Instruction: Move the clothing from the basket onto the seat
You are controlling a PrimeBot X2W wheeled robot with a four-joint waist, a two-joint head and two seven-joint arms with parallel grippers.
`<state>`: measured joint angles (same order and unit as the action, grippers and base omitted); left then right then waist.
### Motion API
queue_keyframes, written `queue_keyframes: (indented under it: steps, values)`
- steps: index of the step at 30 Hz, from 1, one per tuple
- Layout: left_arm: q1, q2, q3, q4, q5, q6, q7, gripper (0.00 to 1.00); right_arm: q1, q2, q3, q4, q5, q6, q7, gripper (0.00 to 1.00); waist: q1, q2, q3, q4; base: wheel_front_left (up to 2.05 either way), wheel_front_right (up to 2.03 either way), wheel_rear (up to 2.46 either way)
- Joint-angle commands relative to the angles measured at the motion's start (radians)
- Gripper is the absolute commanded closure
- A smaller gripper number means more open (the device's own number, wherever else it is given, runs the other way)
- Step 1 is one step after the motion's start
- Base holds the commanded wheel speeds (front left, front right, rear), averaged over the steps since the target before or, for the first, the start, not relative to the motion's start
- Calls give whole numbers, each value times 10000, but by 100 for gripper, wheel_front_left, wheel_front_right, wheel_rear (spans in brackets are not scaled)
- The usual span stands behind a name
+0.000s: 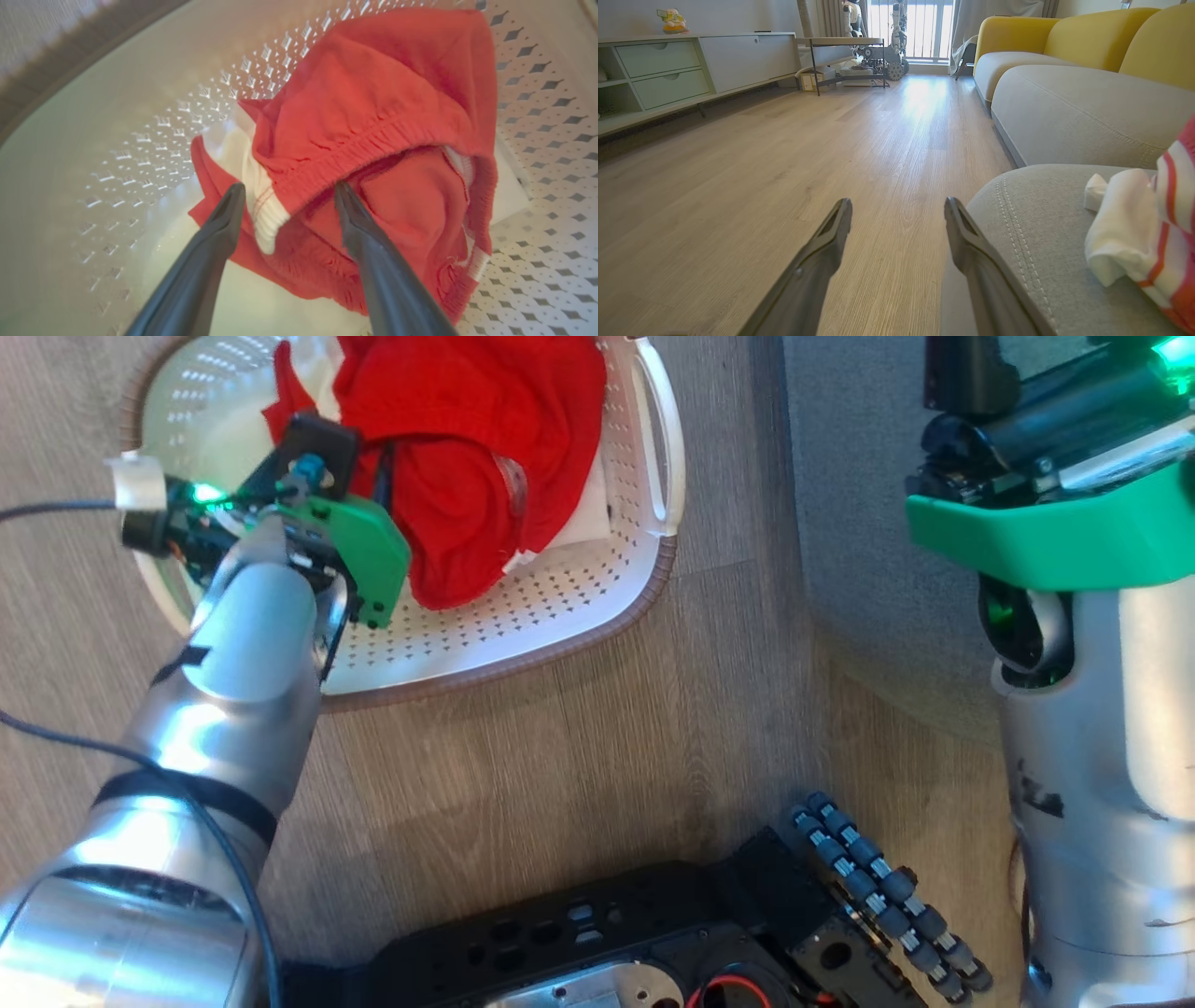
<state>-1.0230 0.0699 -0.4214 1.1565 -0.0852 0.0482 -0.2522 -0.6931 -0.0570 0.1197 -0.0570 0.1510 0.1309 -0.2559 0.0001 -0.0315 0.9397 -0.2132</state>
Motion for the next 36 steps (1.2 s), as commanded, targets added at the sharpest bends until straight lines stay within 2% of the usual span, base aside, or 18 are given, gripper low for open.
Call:
queue_keyframes:
  steps: [1, 5, 6, 7, 8, 9, 17, 27, 36]
  values:
    - [119, 313, 181, -17, 90, 102, -95, 0, 105, 68, 200, -391, 79, -2, -56, 0, -1, 0, 78, -33, 0, 0, 0]
    - [-96, 383, 107, 446, 75, 81, -95, 2, 97, 68, 268, -517, 110, -2, -57, 0, -1, 0, 250, -98, 0, 0, 0]
    - [-149, 380, 102, 516, 57, 73, -95, 39, 90, 68, 267, -543, 115, -2, -57, 0, -1, 0, 275, -103, 0, 0, 0]
    - [-201, 370, 94, 564, 42, 73, -95, 60, 82, 68, 260, -568, 111, -2, -57, 0, -1, 0, 300, -102, 0, 0, 0]
    - [-250, 351, 77, 599, 31, 61, -95, 89, 77, 68, 248, -592, 100, -2, -57, 0, -1, 0, 318, -91, 0, 0, 0]
    - [-296, 323, 57, 603, 17, 27, -95, 100, 75, 68, 236, -610, 86, -2, -57, 0, -1, 0, 329, -73, 0, 0, 0]
    - [-137, 138, -203, -24, 34, -24, -95, 100, 199, 68, 178, -584, 71, -2, -58, 0, -1, 0, -3, 155, 0, 0, 0]
    - [712, -30, -425, -1230, -93, -123, -95, 100, 404, 68, 67, -159, 49, -2, -58, 0, -1, 0, -927, 452, 0, 0, 0]
    - [1940, -121, -579, -2988, -342, -341, -95, 100, 1092, 68, -76, 791, -101, -2, -58, 0, -1, 0, -2562, 967, 0, 0, 0]
